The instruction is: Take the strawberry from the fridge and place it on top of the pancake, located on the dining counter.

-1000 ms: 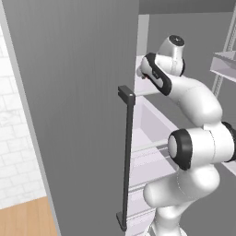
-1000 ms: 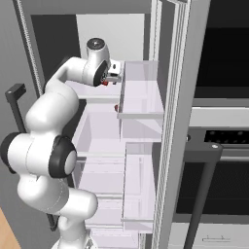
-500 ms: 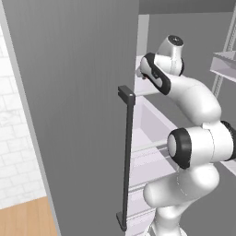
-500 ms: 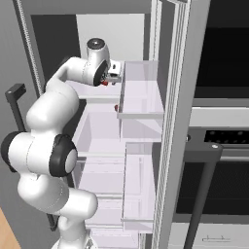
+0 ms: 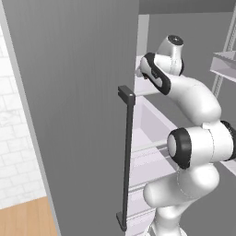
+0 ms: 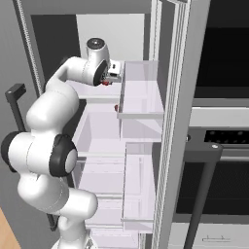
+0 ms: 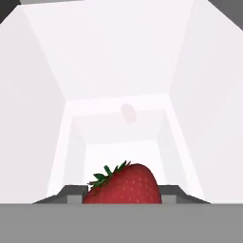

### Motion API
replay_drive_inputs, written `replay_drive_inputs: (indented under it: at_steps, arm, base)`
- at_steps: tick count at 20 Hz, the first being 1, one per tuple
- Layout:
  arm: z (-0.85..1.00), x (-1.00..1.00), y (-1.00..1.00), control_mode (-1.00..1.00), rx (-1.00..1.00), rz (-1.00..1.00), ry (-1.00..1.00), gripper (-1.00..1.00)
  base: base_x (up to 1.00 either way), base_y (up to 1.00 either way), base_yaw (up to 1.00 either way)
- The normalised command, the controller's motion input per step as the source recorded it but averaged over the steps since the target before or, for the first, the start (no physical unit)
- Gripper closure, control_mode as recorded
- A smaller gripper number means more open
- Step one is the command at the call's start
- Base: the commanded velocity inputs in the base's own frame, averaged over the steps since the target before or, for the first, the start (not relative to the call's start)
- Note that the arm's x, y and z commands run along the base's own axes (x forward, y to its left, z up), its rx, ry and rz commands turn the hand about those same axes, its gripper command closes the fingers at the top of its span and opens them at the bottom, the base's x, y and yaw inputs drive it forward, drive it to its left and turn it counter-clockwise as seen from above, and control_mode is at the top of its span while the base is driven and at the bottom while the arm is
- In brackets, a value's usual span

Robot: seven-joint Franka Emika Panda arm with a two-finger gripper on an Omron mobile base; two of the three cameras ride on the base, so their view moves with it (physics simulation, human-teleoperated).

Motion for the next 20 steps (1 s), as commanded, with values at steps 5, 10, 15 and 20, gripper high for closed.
replay_drive_inputs:
  at_steps: [5,10,15,20]
  arm:
    - [0.00,-0.68,-0.04,-1.00,0.01,-0.08,-0.17,1.00]
    - [0.15,-0.84,0.00,-1.00,0.00,-0.14,-0.17,1.00]
    - [0.24,-0.97,0.00,-1.00,0.00,-0.13,-0.04,1.00]
    - [0.15,-1.00,0.00,-1.00,0.00,-0.02,0.00,1.00]
  base:
    - [0.00,0.00,0.00]
    - [0.00,0.00,0.00]
    - [0.00,0.00,0.00]
    - [0.00,0.00,0.00]
